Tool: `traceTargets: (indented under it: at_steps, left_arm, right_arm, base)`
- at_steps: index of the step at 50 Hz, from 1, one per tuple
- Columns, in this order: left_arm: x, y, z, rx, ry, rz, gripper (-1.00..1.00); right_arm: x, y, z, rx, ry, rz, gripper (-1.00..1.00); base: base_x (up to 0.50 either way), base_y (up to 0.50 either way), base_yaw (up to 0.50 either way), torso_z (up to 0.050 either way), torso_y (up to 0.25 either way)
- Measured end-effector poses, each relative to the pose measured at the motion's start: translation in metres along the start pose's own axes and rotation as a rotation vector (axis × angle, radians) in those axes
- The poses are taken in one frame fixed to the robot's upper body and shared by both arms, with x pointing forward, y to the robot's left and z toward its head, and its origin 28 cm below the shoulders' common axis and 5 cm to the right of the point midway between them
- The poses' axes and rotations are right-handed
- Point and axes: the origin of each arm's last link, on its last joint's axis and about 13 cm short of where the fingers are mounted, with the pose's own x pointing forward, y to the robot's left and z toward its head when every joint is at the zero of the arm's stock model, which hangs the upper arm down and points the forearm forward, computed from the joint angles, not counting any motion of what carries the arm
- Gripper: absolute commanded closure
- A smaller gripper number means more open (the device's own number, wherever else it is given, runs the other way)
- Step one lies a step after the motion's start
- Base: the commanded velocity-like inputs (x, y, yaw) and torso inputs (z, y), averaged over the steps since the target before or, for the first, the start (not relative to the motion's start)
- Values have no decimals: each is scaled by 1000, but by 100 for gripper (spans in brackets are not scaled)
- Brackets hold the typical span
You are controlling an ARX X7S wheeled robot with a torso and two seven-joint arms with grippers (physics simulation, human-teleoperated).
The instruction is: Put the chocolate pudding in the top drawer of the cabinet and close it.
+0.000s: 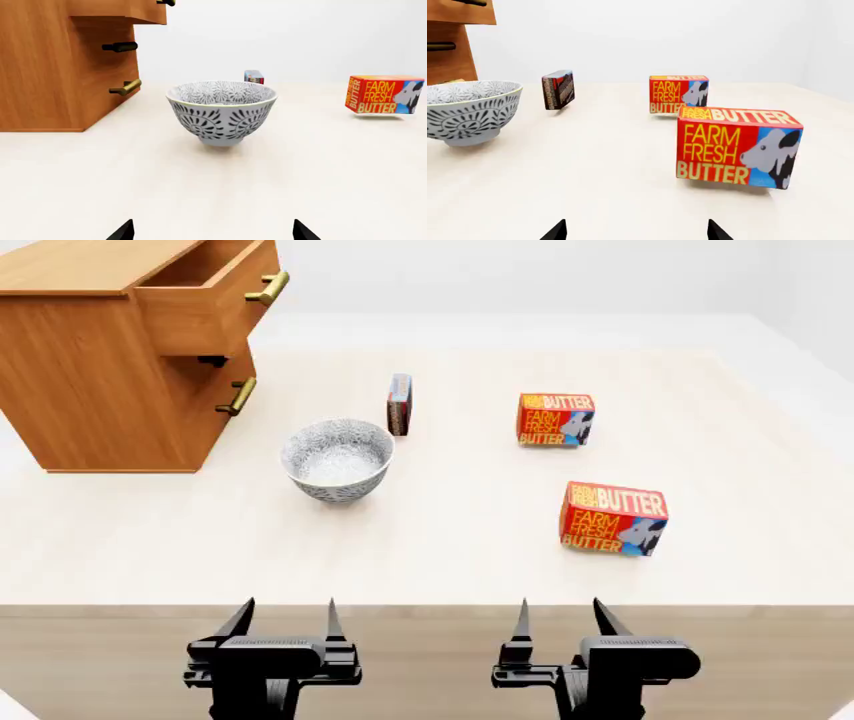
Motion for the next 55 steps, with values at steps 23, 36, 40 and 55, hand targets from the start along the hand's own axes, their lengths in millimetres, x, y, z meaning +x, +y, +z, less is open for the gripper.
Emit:
traceTargets:
  at_steps: [23, 36, 40, 55]
  left_arm:
    - [2, 4, 4, -25, -66, 40, -100]
    - [2, 5, 5, -18, -80, 43, -100]
    - [2, 5, 5, -15, -82, 42, -100]
    - [2, 6, 5, -1, -87, 35, -100]
  right_arm:
    - [1, -1, 3, -38, -14, -9, -100]
    - [0, -1, 5, -36, -22, -1, -100]
    - [0, -1, 5, -35, -24, 1, -100]
    - [0, 1, 7, -36, -31, 12, -100]
  base:
    - [0, 171, 0, 0, 0]
    - [0, 499, 0, 0, 0]
    - [0, 483, 0, 0, 0]
    - [2, 429, 0, 0, 0]
